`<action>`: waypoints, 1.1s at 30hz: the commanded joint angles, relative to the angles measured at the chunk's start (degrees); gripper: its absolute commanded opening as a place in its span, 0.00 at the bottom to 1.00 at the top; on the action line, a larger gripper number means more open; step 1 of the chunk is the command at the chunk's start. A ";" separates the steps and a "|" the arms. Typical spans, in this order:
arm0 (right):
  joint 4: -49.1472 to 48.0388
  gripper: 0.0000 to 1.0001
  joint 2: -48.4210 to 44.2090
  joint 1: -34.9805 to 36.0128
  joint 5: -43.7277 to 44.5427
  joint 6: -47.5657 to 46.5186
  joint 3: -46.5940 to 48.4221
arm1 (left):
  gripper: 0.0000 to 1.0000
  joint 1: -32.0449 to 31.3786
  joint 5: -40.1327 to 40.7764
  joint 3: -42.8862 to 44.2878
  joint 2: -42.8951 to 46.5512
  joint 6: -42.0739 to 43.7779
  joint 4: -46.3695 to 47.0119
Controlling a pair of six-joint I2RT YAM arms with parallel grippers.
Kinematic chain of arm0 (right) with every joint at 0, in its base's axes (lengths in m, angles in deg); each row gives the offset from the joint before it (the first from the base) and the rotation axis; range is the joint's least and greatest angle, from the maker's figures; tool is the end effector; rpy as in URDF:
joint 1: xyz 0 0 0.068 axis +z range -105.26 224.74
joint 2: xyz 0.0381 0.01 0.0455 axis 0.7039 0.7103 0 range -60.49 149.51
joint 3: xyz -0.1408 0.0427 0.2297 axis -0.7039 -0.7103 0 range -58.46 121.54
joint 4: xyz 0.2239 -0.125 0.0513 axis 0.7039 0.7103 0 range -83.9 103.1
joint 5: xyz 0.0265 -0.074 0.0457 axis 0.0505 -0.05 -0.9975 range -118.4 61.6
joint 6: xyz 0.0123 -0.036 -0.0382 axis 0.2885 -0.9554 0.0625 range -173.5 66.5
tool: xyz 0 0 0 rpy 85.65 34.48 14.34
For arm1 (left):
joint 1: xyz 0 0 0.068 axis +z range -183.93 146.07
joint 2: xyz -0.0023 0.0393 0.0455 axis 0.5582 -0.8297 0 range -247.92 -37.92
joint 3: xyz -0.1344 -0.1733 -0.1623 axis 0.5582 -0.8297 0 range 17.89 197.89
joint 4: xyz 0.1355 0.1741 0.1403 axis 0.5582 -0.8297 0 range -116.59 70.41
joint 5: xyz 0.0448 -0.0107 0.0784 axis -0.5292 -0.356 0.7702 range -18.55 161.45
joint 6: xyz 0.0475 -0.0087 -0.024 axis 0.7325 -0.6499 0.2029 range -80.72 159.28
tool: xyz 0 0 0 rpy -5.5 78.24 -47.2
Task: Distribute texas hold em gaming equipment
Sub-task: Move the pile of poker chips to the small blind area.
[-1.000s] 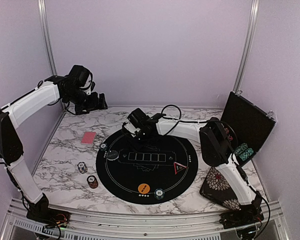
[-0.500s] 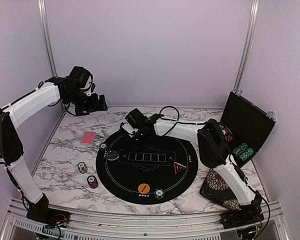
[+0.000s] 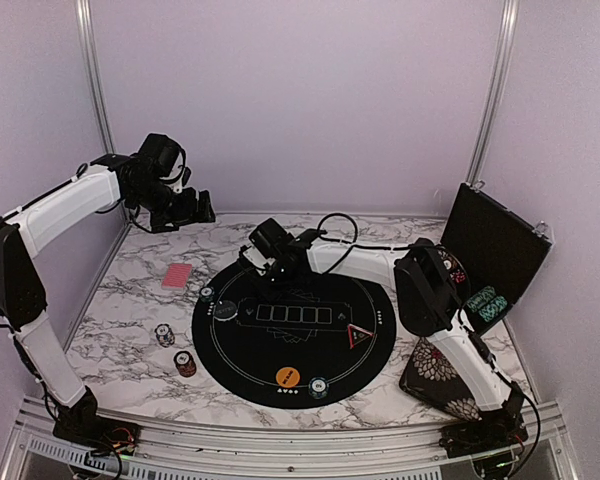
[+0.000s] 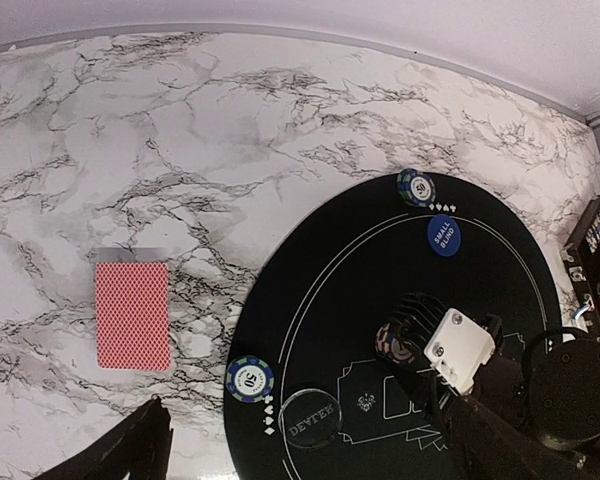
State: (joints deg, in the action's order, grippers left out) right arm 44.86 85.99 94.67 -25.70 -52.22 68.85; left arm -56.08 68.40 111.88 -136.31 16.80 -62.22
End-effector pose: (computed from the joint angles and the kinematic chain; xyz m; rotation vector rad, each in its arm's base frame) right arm 0.3549 0.4194 0.1428 -1.0566 2.3803 0.2683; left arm 0.3531 -0.1457 0.3356 0.0185 2.4337 -0.4238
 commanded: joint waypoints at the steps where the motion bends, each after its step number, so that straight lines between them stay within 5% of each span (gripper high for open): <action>1: 0.13 0.41 0.55 -0.18 1.75 0.80 -1.62 | 0.99 0.30 -0.64 -0.31 2.02 0.70 0.56; 33: -11.68 0.33 -13.49 -10.71 6.81 7.64 -31.20 | 0.99 0.27 -1.52 0.05 0.85 0.57 1.19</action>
State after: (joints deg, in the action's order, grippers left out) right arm 29.10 71.65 87.54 -22.23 -45.42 41.00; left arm -56.08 67.40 111.88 -136.31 16.80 -62.16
